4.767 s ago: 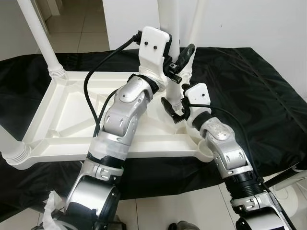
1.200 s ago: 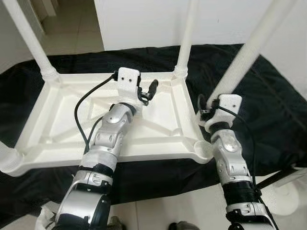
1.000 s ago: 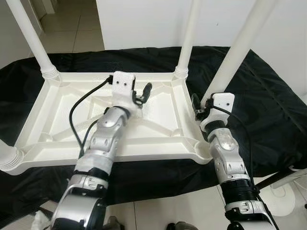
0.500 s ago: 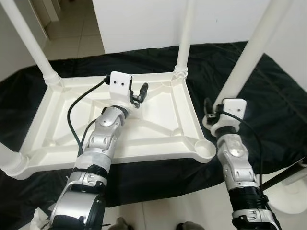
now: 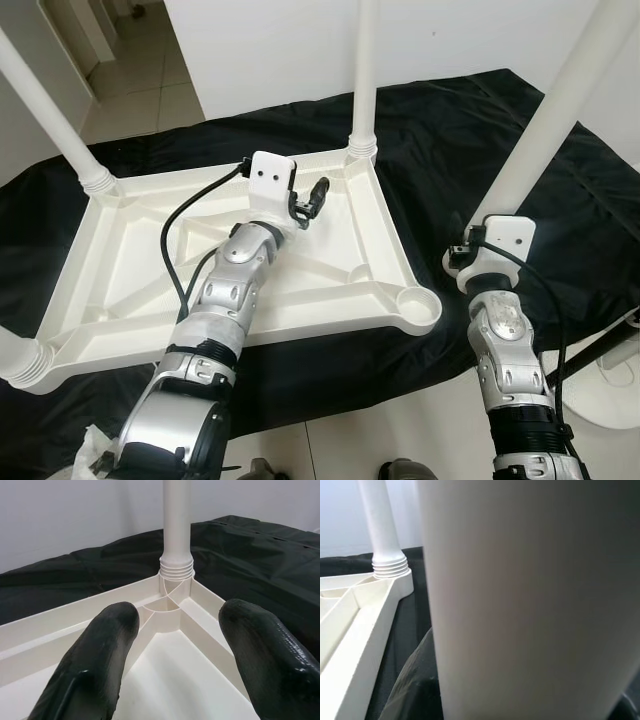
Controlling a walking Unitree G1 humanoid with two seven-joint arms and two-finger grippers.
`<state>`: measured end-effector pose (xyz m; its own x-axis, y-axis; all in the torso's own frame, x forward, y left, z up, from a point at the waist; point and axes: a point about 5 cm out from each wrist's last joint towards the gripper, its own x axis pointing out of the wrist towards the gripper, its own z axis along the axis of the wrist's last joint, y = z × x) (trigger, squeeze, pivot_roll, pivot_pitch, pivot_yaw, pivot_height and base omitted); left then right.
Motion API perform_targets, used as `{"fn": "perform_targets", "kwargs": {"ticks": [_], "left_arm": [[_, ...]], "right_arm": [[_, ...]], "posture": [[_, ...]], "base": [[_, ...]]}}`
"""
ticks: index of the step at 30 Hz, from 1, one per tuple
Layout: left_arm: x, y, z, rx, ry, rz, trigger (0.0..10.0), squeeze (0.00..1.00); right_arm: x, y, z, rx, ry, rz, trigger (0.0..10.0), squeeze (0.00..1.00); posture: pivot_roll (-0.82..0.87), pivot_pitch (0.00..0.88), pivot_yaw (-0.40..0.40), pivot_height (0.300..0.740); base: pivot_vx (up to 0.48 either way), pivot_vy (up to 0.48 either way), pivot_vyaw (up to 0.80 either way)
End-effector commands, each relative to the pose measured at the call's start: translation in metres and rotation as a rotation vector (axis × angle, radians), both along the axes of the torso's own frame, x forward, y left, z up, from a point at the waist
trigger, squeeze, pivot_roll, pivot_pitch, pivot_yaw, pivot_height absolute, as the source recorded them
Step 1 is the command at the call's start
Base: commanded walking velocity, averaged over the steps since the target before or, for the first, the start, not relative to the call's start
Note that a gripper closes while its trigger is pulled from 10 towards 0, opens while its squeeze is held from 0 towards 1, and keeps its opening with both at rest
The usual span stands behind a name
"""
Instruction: Building children table
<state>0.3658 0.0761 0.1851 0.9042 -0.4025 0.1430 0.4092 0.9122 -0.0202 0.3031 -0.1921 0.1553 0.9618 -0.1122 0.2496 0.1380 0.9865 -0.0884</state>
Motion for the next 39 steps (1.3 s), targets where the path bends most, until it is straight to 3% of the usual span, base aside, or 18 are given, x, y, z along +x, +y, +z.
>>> {"fn": "perform_targets", "kwargs": {"ticks": [1, 34, 39], "left_arm": [[0.0008, 0.0015, -0.0007, 0.023, -0.004, -0.008, 10.0, 0.0], [0.0022, 0.0023, -0.0004, 0.026, -0.013, -0.002, 10.0, 0.0], [0.0022, 0.0061, 0.0013, 0.029, -0.026, 0.021, 10.0, 0.0]], "right_arm": [[-0.0009, 0.0021, 0.0036, -0.005, -0.016, 0.004, 10.0, 0.0], [-0.0008, 0.0051, 0.0026, -0.006, -0.006, -0.003, 10.0, 0.0], [0.0017, 0.0089, 0.0005, -0.005, 0.004, 0.023, 10.0, 0.0]], "posture": [[-0.21, 0.03, 0.142, 0.74], [-0.19, 0.038, 0.142, 0.74], [-0.16, 0.027, 0.111, 0.74]], "base": [[0.0, 0.0, 0.0], [0.0, 0.0, 0.0], [0.0, 0.0, 0.0]]}}
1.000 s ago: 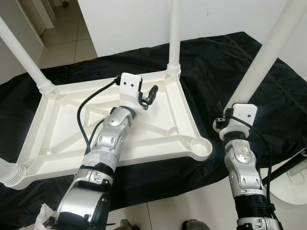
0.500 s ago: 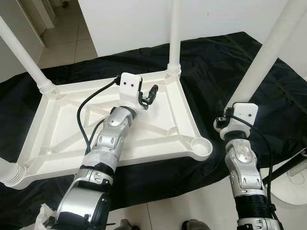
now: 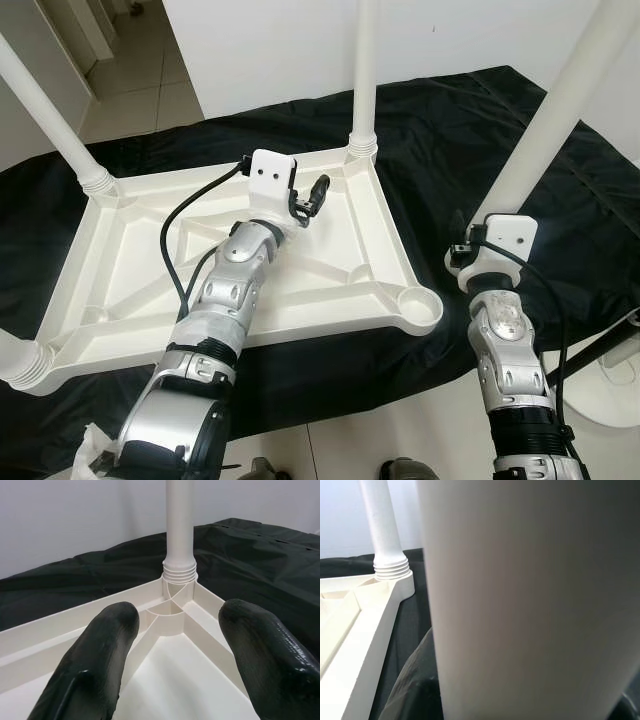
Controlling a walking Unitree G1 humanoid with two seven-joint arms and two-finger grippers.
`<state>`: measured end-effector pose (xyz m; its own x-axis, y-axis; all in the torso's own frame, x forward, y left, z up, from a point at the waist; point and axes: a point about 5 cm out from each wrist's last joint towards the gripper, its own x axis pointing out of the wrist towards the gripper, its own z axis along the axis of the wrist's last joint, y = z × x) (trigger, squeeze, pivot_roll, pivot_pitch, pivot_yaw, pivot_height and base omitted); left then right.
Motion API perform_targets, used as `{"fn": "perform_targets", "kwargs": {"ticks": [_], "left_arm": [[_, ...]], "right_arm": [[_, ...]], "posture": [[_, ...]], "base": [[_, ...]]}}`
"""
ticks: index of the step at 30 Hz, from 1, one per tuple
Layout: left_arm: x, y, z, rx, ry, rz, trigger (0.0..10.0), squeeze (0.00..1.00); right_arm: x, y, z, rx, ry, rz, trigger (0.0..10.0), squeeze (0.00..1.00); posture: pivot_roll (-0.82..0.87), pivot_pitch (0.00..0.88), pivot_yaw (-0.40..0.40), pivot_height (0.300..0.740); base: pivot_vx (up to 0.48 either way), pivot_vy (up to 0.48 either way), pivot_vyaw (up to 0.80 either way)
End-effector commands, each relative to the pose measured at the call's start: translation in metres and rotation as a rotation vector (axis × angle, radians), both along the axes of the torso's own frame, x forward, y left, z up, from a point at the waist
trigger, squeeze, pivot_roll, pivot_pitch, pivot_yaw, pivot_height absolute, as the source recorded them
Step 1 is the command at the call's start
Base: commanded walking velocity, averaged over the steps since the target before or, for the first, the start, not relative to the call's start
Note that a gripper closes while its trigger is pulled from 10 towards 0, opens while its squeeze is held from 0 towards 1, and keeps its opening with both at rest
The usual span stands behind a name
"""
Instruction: Building children table
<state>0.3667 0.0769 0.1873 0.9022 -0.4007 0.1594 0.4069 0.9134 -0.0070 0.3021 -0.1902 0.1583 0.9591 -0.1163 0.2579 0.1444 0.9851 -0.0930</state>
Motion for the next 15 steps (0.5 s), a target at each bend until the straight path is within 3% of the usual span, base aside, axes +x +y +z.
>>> {"fn": "perform_targets", "kwargs": {"ticks": [1, 15], "left_arm": [[0.001, 0.005, -0.001, 0.023, -0.005, 0.019, 10.0, 0.0], [-0.005, 0.025, -0.002, 0.013, -0.027, 0.118, 10.0, 0.0]], "right_arm": [[0.003, 0.007, -0.002, 0.001, 0.012, 0.028, 10.0, 0.0], [0.024, 0.034, 0.002, -0.015, 0.021, 0.167, 10.0, 0.0]], "posture": [[-0.16, 0.027, 0.111, 0.74], [-0.07, 0.006, 0.036, 0.74]], "base": [[0.0, 0.0, 0.0], [0.0, 0.0, 0.0]]}}
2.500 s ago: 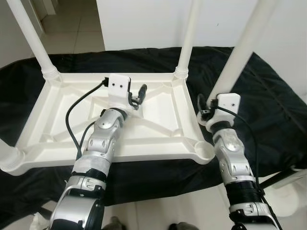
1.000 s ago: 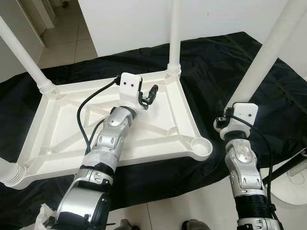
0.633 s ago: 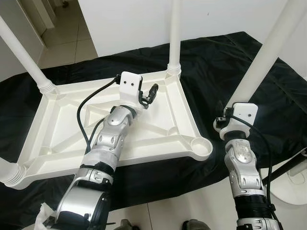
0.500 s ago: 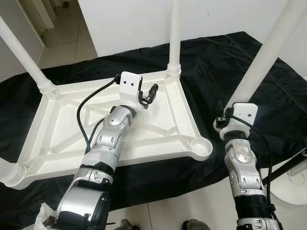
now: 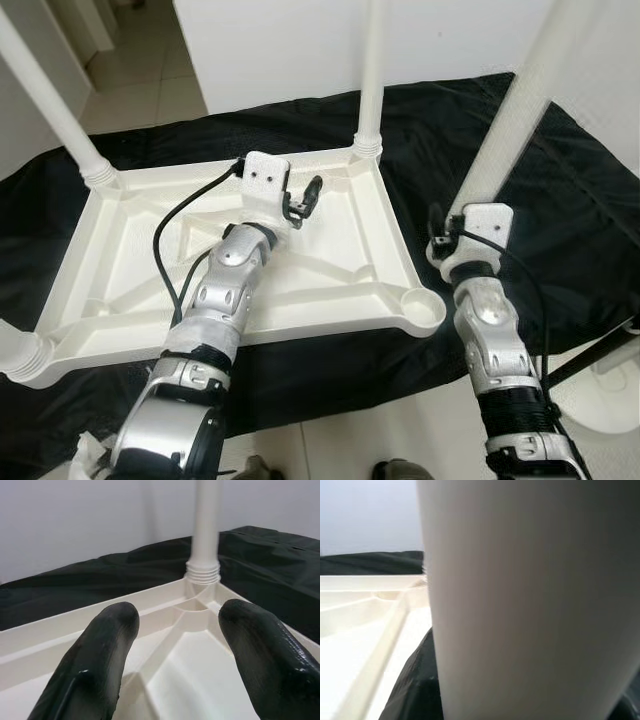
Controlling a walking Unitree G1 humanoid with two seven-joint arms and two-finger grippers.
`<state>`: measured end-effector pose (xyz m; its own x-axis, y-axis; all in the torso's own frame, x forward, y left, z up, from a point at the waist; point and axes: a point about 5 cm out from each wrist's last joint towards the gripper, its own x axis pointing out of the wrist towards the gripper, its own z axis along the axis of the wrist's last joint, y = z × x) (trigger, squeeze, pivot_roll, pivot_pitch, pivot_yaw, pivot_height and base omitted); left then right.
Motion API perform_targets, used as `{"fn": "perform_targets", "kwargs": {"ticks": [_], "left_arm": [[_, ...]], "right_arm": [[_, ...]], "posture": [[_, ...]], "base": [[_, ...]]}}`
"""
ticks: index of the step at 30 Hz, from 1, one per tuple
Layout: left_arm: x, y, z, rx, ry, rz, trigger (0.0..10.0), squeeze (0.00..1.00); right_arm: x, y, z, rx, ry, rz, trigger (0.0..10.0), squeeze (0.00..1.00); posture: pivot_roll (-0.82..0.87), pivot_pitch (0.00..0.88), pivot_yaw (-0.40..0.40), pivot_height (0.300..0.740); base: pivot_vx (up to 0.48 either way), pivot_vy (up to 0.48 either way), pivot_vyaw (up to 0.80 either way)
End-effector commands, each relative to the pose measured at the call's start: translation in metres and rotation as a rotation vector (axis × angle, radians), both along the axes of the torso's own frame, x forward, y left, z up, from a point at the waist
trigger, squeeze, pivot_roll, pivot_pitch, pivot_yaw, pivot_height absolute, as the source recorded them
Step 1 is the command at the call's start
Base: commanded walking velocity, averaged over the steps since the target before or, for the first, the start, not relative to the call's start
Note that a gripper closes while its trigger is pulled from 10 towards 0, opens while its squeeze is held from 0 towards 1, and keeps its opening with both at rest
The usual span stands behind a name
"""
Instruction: Building children table
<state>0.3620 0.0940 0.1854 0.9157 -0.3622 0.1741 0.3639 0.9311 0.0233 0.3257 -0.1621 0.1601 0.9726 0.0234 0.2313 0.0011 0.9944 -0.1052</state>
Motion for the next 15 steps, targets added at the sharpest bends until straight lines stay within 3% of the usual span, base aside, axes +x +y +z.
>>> {"fn": "perform_targets", "kwargs": {"ticks": [1, 15], "left_arm": [[-0.0002, 0.009, 0.0008, -0.008, -0.006, 0.077, 10.0, 0.0], [-0.0008, 0.0104, 0.0031, 0.0, -0.015, 0.084, 10.0, 0.0]], "right_arm": [[0.0013, 0.0081, 0.0, -0.006, -0.007, 0.035, 10.0, 0.0], [0.0027, 0.01, -0.0026, -0.002, -0.007, 0.05, 10.0, 0.0]], "posture": [[-0.06, 0.006, 0.032, 0.74], [-0.06, 0.009, 0.04, 0.74]], "base": [[0.0, 0.0, 0.0], [0.0, 0.0, 0.0]]}}
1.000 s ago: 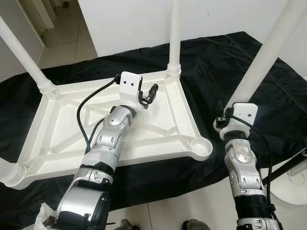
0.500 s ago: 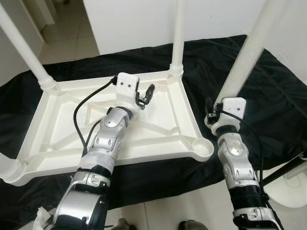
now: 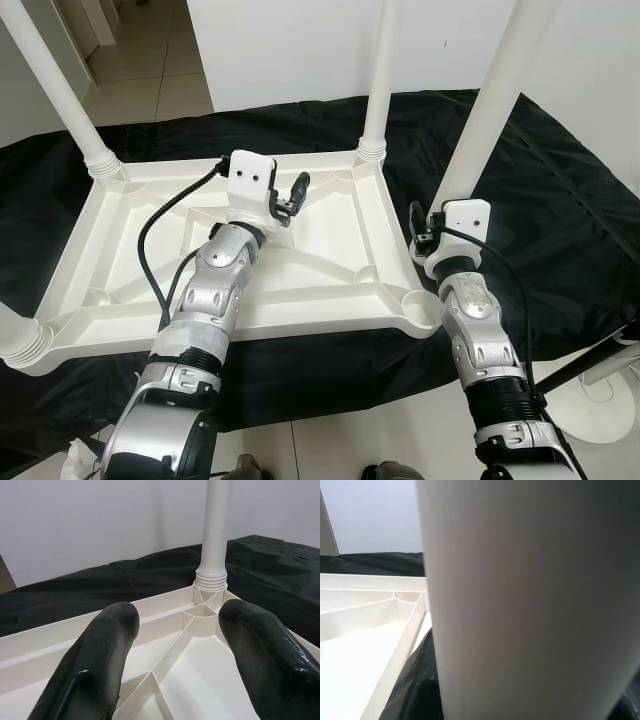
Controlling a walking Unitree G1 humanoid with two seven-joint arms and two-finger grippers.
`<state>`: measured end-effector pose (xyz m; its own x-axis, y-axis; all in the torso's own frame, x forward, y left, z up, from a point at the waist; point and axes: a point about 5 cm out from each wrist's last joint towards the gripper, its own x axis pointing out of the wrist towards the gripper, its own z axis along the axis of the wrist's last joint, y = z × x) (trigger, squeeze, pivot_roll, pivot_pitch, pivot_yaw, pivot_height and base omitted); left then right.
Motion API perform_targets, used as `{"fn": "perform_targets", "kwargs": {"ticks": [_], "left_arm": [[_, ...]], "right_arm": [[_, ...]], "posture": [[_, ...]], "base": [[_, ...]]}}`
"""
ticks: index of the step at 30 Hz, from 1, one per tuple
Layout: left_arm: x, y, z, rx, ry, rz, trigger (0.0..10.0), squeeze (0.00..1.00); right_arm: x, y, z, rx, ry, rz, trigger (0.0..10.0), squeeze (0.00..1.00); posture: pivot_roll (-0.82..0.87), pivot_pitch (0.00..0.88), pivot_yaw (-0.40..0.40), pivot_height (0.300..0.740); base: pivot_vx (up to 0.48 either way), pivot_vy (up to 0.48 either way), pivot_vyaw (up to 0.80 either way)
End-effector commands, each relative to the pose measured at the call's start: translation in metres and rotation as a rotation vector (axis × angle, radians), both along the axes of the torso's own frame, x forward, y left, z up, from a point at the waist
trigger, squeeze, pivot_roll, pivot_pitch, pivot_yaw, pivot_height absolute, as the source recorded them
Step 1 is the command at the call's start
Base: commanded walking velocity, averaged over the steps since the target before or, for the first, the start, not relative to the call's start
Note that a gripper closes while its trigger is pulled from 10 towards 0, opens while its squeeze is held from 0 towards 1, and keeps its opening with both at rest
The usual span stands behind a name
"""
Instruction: Building children table
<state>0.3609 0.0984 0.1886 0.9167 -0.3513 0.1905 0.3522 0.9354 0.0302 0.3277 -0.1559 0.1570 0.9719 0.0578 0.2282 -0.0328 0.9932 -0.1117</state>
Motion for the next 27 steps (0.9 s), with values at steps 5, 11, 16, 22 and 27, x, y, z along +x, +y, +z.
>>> {"fn": "perform_targets", "kwargs": {"ticks": [5, 11, 16, 22, 27], "left_arm": [[-0.001, 0.005, -0.001, 0.005, 0.001, 0.066, 10.0, 0.0], [-0.001, 0.004, 0.001, 0.006, -0.003, 0.063, 10.0, 0.0], [-0.001, 0.003, 0.0, 0.008, -0.004, 0.066, 10.0, 0.0], [0.003, 0.003, 0.004, 0.008, -0.013, 0.064, 10.0, 0.0], [0.004, 0.003, 0.01, 0.011, -0.032, 0.055, 10.0, 0.0]], "right_arm": [[-0.001, 0.003, -0.001, 0.003, -0.01, 0.01, 10.0, 0.0], [-0.002, 0.002, -0.001, 0.003, -0.013, 0.014, 10.0, 0.0], [-0.001, -0.001, 0.001, -0.004, -0.014, 0.01, 10.0, 0.0], [0.001, -0.001, 0.004, -0.003, -0.028, 0.008, 10.0, 0.0], [0.001, -0.004, 0.008, -0.008, -0.042, 0.002, 10.0, 0.0]], "posture": [[-0.07, 0.011, 0.04, 0.74], [-0.07, 0.014, 0.037, 0.74], [-0.07, 0.008, 0.039, 0.74], [-0.08, 0.0, 0.042, 0.74], [-0.08, 0.001, 0.041, 0.74]], "base": [[0.0, 0.0, 0.0], [0.0, 0.0, 0.0], [0.0, 0.0, 0.0], [0.0, 0.0, 0.0], [0.0, 0.0, 0.0]]}}
